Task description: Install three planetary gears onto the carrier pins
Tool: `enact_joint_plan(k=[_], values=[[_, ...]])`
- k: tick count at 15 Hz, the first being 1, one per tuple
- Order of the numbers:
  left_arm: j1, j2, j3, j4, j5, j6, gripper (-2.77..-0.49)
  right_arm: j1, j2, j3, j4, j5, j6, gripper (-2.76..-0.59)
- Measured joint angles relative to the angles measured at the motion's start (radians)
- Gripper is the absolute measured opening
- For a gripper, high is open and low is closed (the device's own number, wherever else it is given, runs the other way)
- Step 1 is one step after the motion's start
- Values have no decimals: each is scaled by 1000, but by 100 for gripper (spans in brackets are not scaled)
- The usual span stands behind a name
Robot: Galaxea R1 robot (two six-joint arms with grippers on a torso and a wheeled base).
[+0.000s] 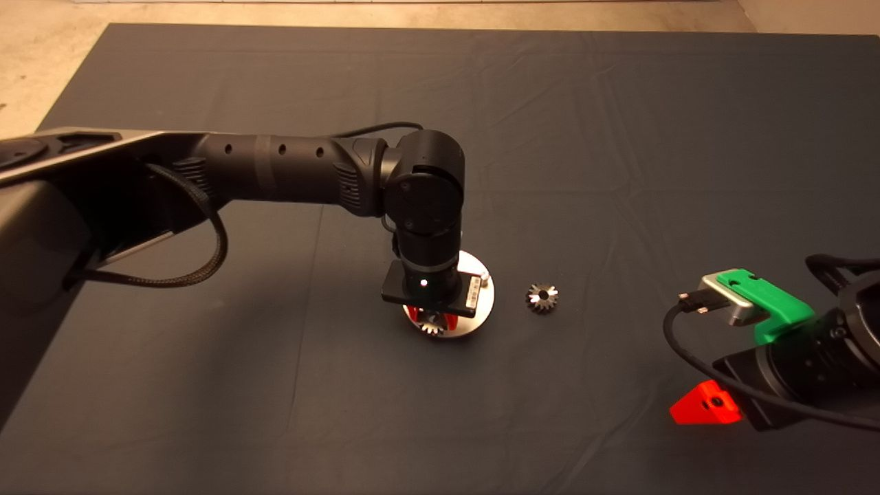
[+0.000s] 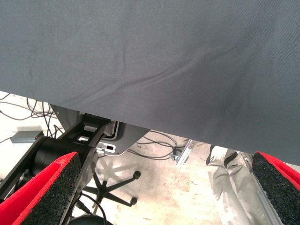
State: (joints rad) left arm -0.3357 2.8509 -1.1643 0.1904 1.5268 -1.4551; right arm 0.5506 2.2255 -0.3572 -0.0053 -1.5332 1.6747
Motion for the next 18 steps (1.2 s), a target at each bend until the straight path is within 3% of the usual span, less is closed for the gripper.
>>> enact_joint_plan(k=[18], values=[[1, 3, -6, 3, 4, 30, -238, -4, 0, 0, 0, 0, 0, -63]])
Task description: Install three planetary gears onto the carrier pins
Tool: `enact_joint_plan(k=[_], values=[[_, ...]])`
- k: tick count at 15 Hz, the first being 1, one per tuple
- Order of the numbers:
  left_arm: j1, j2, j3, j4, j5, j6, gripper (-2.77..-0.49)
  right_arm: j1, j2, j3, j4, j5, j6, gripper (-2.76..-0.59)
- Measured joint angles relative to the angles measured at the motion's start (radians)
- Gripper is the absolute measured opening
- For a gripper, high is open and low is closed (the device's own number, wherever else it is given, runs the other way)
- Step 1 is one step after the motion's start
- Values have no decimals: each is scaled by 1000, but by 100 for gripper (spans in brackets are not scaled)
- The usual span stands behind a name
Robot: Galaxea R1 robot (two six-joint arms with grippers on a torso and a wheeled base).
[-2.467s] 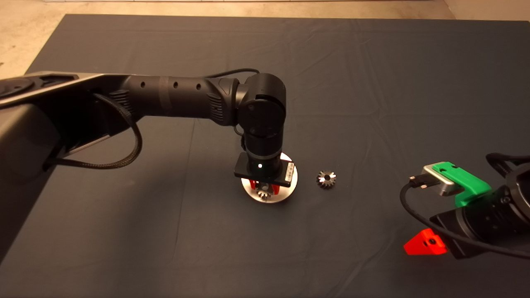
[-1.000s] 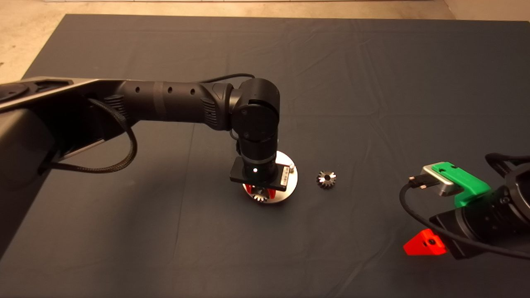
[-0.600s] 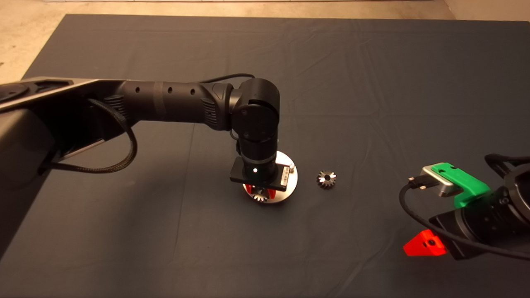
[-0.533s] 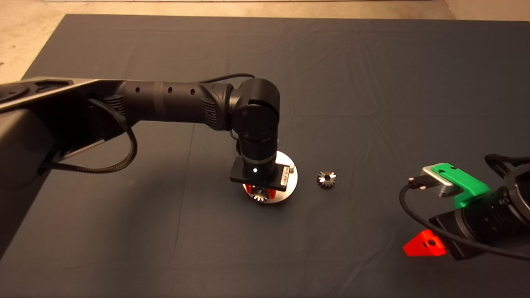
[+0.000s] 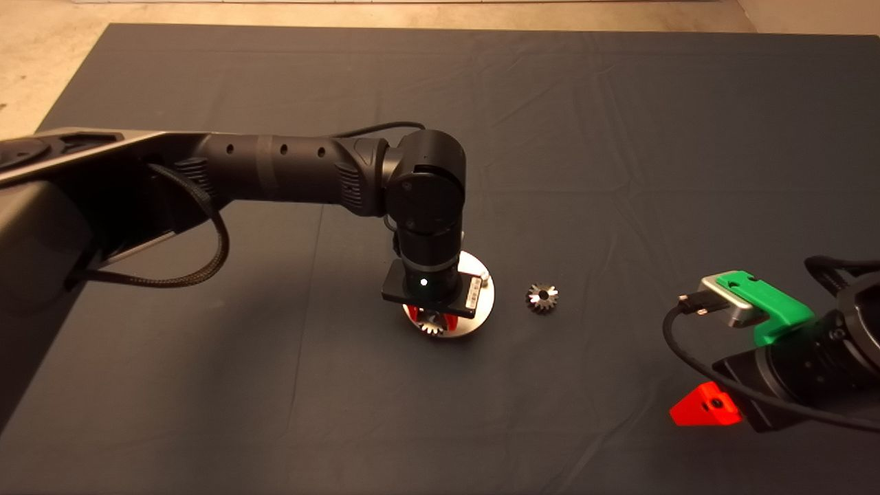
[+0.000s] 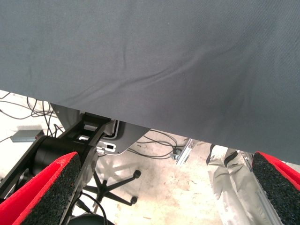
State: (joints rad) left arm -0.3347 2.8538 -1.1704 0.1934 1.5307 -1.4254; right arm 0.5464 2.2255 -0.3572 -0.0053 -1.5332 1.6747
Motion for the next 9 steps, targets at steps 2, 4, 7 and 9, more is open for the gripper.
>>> enact_joint_plan(k=[2, 4, 7, 9], values=[[0, 0, -1, 0, 0, 2, -238, 0, 0, 0, 0, 0, 0, -63], [0, 1, -1, 0, 1, 5, -238, 0, 0, 0, 0, 0, 0, -63], [0, 8, -3, 0, 8, 14, -238, 0, 2, 0, 0, 0, 0, -63], [0, 14, -8, 0, 11, 17, -238, 0, 2, 0, 0, 0, 0, -63]])
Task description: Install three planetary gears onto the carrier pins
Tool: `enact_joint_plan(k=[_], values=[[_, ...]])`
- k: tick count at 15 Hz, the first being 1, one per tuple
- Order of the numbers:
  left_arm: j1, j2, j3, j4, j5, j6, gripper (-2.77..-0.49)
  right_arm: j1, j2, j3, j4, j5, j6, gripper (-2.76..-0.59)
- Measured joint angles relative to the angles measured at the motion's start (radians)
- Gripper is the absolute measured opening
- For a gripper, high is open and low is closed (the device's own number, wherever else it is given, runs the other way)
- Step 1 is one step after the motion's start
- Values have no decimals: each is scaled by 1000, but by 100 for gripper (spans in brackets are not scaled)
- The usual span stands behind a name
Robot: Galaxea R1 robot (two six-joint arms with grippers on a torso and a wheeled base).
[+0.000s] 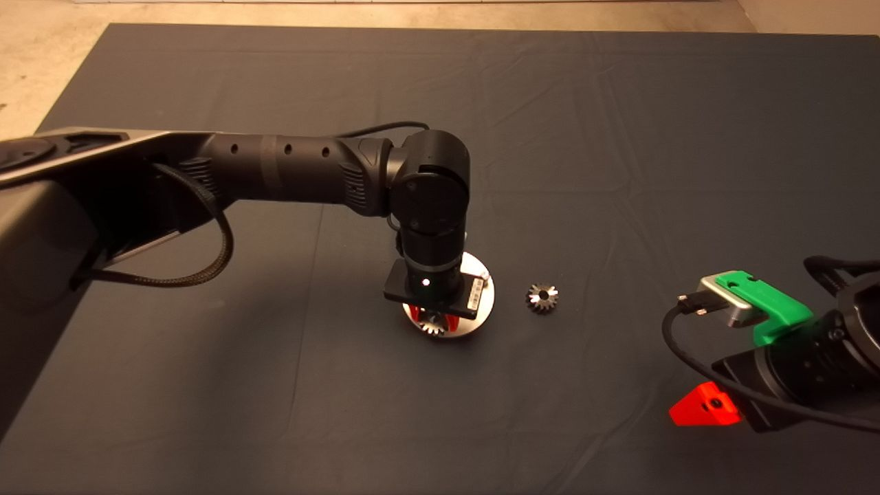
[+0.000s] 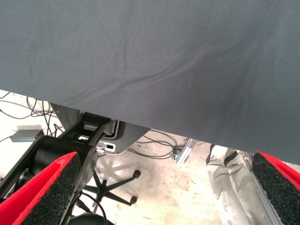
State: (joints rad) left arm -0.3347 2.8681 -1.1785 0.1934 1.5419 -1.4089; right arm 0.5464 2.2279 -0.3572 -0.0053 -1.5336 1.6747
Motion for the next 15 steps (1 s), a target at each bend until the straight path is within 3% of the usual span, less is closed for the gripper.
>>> enact_joint_plan(k=[6, 15], values=[[14, 20, -28, 11, 0, 5, -238, 0, 0, 0, 0, 0, 0, -63], [14, 22, -30, 11, -2, 5, -238, 0, 0, 0, 0, 0, 0, -63]])
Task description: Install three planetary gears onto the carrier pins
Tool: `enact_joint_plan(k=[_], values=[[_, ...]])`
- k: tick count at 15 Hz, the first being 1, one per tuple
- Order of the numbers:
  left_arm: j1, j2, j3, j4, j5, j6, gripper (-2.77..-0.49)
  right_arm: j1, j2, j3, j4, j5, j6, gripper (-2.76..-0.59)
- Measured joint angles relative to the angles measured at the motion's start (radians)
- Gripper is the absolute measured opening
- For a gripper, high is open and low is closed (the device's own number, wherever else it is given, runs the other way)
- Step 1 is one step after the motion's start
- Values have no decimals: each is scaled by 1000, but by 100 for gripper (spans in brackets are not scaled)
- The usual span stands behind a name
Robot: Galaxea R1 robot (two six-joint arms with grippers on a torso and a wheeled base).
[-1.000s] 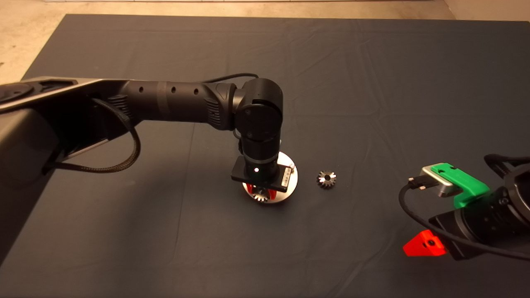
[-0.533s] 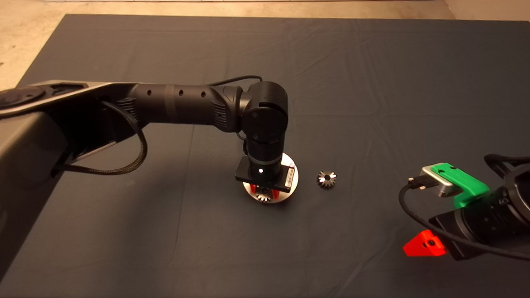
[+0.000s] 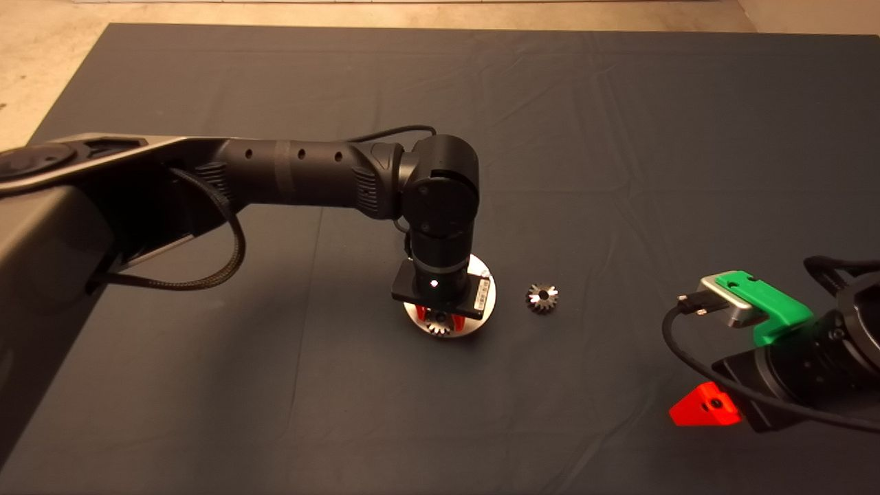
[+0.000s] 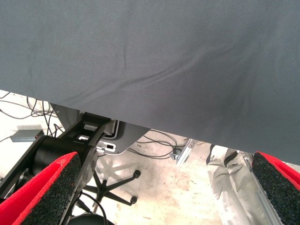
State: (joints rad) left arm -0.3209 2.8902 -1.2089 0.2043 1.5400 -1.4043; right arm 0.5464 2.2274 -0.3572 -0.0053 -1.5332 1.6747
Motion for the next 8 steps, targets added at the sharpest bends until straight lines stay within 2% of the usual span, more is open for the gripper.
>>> enact_joint_plan(k=[3, 8], values=[[0, 0, 0, 0, -1, 0, -237, 0, 0, 0, 0, 0, 0, -63], [0, 0, 0, 0, -1, 0, -221, 0, 0, 0, 0, 0, 0, -63]])
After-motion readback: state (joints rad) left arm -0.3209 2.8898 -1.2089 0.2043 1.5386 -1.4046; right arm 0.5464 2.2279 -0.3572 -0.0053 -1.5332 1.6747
